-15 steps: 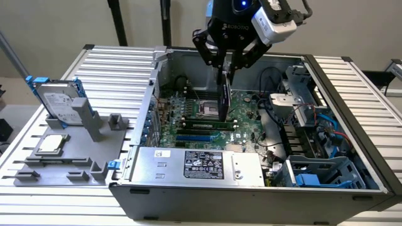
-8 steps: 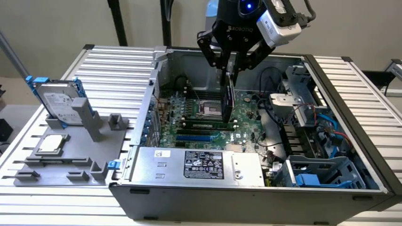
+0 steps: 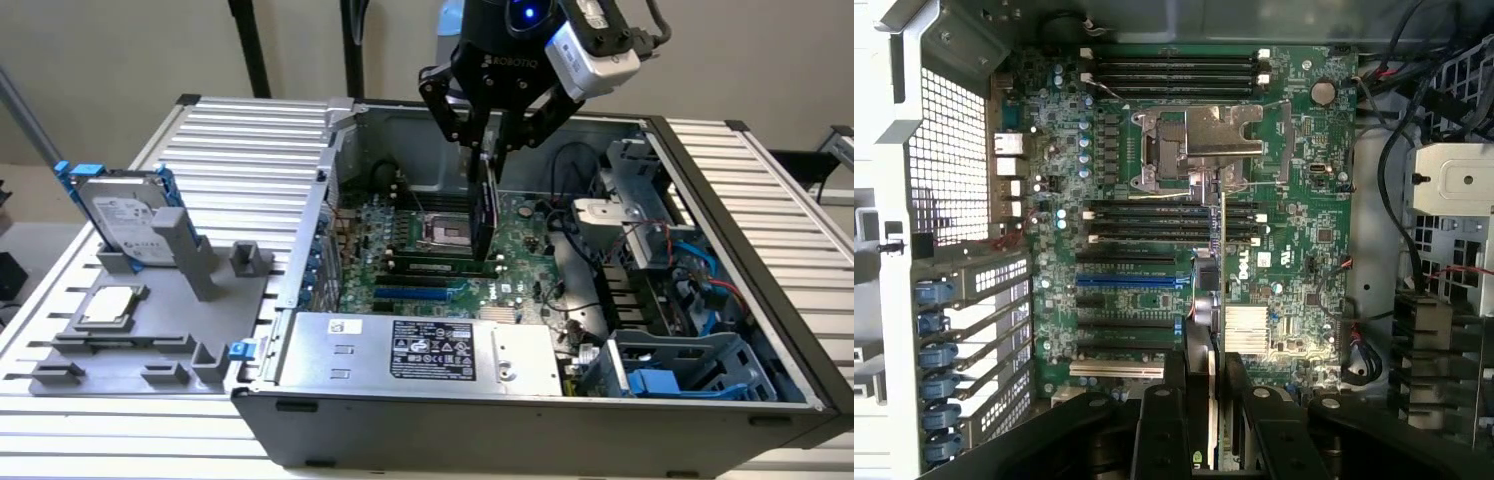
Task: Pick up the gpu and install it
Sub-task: 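Insert the gpu into the slot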
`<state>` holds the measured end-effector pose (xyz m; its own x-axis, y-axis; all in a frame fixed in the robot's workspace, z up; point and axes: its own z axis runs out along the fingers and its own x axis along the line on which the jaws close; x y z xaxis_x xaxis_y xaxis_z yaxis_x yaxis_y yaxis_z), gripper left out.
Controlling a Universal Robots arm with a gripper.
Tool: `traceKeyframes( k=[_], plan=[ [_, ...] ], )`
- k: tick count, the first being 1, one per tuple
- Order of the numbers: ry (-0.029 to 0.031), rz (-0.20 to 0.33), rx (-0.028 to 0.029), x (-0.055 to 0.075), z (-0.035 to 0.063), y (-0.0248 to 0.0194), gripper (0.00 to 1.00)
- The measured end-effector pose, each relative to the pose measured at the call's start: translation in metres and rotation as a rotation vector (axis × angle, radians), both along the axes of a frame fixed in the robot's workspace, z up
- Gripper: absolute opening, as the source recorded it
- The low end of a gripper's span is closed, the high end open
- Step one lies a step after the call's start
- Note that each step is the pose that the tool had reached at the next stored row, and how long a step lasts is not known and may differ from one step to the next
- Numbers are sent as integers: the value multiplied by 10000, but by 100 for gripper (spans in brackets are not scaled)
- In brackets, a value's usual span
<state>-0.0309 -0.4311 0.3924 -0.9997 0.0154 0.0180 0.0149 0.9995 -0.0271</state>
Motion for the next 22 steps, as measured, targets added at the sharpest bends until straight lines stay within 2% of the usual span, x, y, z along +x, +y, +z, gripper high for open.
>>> traceKeyframes(
  k=[5,22],
  plan=[
    [-1,49,0,0,0,0,26],
    [-1,3130,0,0,-31,0,26]
  ],
)
